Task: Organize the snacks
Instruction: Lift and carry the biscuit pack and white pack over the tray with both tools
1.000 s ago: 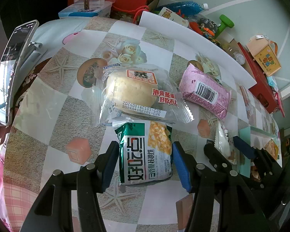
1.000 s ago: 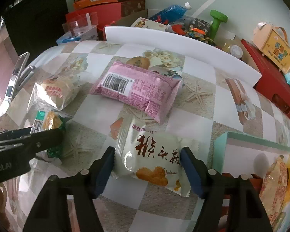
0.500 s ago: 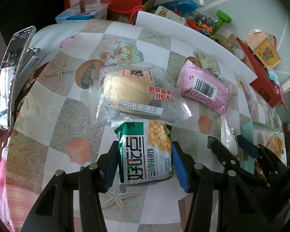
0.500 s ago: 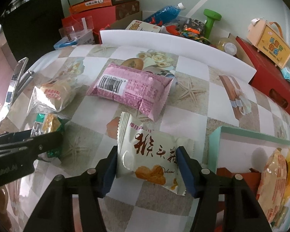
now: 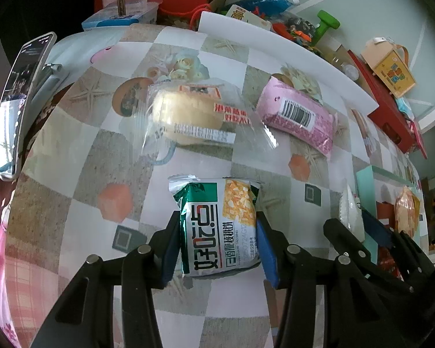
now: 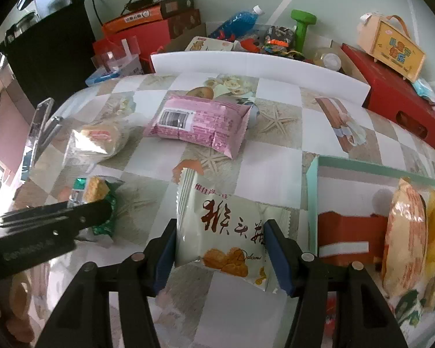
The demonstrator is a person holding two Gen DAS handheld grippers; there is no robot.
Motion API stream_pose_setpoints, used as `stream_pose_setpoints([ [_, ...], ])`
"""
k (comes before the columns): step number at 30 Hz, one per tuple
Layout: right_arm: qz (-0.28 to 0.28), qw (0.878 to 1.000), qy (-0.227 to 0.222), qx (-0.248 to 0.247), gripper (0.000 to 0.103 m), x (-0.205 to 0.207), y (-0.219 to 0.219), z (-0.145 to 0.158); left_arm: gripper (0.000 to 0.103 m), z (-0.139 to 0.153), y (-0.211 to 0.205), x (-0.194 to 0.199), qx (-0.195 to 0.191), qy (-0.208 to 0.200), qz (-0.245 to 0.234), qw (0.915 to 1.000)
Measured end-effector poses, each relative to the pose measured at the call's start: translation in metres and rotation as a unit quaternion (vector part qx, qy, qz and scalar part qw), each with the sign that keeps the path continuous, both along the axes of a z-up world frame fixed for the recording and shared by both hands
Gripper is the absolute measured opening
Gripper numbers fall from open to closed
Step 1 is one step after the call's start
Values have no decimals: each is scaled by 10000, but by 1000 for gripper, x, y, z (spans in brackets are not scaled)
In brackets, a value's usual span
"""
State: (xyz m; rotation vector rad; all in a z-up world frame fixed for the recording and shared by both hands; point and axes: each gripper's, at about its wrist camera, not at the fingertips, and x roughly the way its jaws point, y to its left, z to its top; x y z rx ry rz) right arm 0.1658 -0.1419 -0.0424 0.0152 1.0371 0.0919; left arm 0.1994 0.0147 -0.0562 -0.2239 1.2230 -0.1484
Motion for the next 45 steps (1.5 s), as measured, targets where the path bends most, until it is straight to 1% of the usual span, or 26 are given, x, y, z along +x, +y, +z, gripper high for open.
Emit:
stream_pose_setpoints([
  [9, -158, 9996, -166, 142, 61, -24, -3, 17, 50, 6, 1, -6, -77, -23, 22, 10000],
  [18, -192, 9986, -411, 259, 61, -41, -4, 38, 50, 34, 4, -19, -202, -372, -54, 9991],
  [27, -348, 9970, -613, 332, 62, -48, -19, 54, 50, 60, -9, -26, -258, -706, -190, 9970],
  [32, -486, 9956, -683, 410, 62, -51, -32, 60, 50, 68, -21, -31, -291, -841, -328, 9955],
  [37, -732, 9930, -793, 470, 62, -56, -53, 70, 50, 78, -42, -38, -327, -1023, -580, 9925],
  [41, -1023, 9896, -917, 426, 62, -62, -76, 80, 50, 86, -60, -44, -375, -1147, -799, 9895],
  [45, -1435, 9838, -1001, 389, 62, -71, -108, 88, 50, 90, -84, -53, -365, -1273, -1108, 9850],
])
